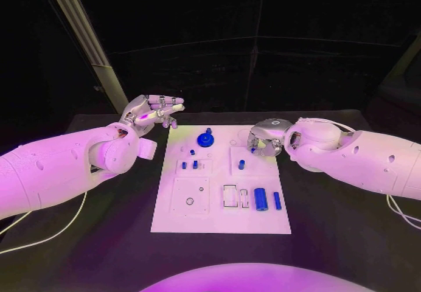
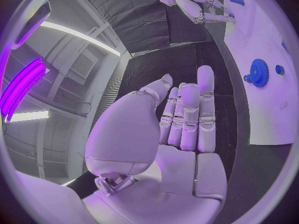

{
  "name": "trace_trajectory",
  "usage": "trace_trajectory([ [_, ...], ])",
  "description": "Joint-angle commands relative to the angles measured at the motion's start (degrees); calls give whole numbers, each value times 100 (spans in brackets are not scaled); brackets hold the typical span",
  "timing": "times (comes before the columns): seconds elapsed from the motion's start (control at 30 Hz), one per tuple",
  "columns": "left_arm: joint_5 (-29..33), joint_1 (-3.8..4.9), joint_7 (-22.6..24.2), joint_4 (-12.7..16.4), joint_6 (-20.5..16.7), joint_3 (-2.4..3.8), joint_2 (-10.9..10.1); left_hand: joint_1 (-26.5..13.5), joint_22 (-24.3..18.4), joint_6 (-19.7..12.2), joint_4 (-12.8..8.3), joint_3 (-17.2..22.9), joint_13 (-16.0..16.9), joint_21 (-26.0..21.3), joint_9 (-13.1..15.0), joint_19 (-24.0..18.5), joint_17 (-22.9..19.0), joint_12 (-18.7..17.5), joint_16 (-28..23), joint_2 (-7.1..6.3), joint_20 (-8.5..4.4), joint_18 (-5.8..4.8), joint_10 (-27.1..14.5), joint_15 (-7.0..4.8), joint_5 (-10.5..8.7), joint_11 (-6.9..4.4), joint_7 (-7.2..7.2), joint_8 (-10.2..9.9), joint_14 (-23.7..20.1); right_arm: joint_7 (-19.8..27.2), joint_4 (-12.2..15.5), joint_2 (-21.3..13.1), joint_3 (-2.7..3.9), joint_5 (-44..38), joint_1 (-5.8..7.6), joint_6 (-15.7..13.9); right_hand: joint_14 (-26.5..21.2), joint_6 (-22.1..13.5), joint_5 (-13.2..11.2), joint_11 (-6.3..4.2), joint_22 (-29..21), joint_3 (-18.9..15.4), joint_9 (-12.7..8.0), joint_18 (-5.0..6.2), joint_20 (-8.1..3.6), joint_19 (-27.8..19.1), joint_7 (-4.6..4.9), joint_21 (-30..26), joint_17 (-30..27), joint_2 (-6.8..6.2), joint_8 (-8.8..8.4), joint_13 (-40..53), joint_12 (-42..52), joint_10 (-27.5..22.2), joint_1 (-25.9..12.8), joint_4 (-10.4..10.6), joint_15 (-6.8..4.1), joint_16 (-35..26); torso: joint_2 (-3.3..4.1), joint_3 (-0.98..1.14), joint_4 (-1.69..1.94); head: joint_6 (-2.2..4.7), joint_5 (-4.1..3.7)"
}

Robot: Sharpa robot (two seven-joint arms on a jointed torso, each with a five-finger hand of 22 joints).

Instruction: Assemble the parts on the task board

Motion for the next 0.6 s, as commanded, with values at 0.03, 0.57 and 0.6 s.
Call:
trace_trajectory([
  [0.03, 35, 7, 24, -1, 26, 4, -2, -2, -9, 38, 0, 25, -1, -20, 5, -46, -4, 24, -37, 35, 0, 38, 34, -4, 20, 2, -11, 22, -24, -68, 25, -3, -8, -132, -5, -143, 200, 51, -21, -4, 102, 100, 7, -70, 4, 40, 1, 78, 12, 47, -28, 1, -46, 56, -21, -40, -22, 39, -4, 0, -7, -7, -5],
  [0.57, 35, 7, 12, -7, 13, 4, -26, 5, -12, 41, -6, 32, -2, -24, 5, -45, -8, 28, -39, 37, -2, 38, 33, -5, 20, 2, -11, 25, -26, -189, 395, -265, 0, -91, -1, -641, 193, 78, -27, -6, 305, 252, 4, -98, 4, 73, 4, 230, 1, 31, -62, 2, -82, 86, -104, -98, -19, 63, -4, -2, 3, 1, -48],
  [0.6, 35, 7, 11, -7, 12, 4, -28, 9, -14, 42, -9, 36, -3, -27, 5, -44, -13, 31, -41, 39, -3, 37, 34, -6, 20, 1, -11, 27, -28, -197, 417, -284, 1, -84, 0, -662, 193, 82, -29, -6, 316, 268, 4, -99, 4, 72, 3, 240, 5, 25, -65, 2, -85, 89, -115, -104, -19, 69, -4, -2, 3, 0, -49],
])
